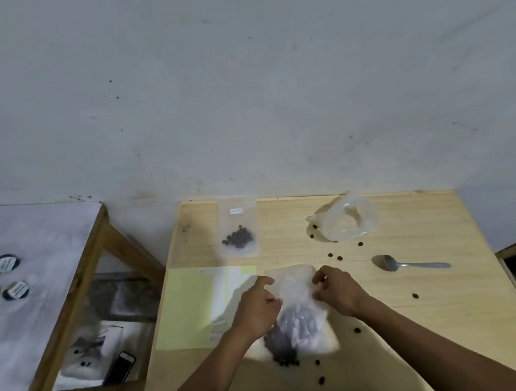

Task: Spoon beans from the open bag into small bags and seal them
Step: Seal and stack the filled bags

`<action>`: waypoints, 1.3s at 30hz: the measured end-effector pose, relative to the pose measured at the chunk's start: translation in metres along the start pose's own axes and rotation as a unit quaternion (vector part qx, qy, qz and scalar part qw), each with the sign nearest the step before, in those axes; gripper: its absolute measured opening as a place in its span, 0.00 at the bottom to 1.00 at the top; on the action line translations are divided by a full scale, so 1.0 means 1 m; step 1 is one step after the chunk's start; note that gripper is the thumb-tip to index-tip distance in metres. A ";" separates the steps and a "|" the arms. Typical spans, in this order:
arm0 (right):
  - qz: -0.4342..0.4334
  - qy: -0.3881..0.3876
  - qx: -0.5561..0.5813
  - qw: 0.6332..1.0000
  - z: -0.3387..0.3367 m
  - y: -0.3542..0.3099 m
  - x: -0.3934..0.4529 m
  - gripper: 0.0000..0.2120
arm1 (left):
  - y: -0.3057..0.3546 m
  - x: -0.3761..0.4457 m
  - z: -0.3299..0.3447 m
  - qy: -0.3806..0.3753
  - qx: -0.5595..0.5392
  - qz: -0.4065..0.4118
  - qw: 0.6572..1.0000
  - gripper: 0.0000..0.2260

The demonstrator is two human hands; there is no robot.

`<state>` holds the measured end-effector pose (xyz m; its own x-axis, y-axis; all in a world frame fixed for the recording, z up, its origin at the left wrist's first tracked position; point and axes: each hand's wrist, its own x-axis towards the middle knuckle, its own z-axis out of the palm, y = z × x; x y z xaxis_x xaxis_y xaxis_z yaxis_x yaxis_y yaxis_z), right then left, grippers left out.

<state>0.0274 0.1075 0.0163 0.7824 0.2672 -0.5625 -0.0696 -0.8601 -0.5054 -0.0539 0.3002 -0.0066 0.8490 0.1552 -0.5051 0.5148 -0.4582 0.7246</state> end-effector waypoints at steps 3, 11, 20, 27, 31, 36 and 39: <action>-0.013 -0.023 0.024 0.999 -0.001 -0.003 -0.003 0.05 | 0.001 -0.006 -0.003 0.010 -0.029 0.003 1.000 0.08; -0.022 -0.111 0.237 0.965 -0.002 -0.044 -0.014 0.11 | -0.003 -0.037 -0.038 0.030 -0.183 0.029 0.982 0.08; -0.148 -0.055 0.070 0.985 0.072 -0.091 0.012 0.05 | -0.045 -0.081 -0.105 0.249 -0.303 -0.016 0.920 0.06; -0.329 -0.086 -0.127 0.932 0.123 -0.110 0.022 0.05 | -0.072 -0.120 -0.138 0.360 -0.309 -0.046 0.879 0.08; -0.334 -0.079 -0.178 0.922 0.137 -0.119 0.023 0.11 | -0.077 -0.136 -0.142 0.380 -0.312 -0.050 0.869 0.08; -0.313 -0.071 -0.158 0.934 0.145 -0.127 0.023 0.06 | -0.080 -0.142 -0.139 0.383 -0.295 -0.056 0.873 0.08; -0.292 -0.103 -0.137 0.941 0.149 -0.125 0.033 0.07 | -0.076 -0.141 -0.139 0.378 -0.296 -0.055 0.876 0.08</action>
<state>-0.0304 0.2889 -0.0363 0.4996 0.7833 -0.3700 0.5191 -0.6126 -0.5960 -0.1960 0.4348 0.0746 0.5111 0.8073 -0.2949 0.3810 0.0947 0.9197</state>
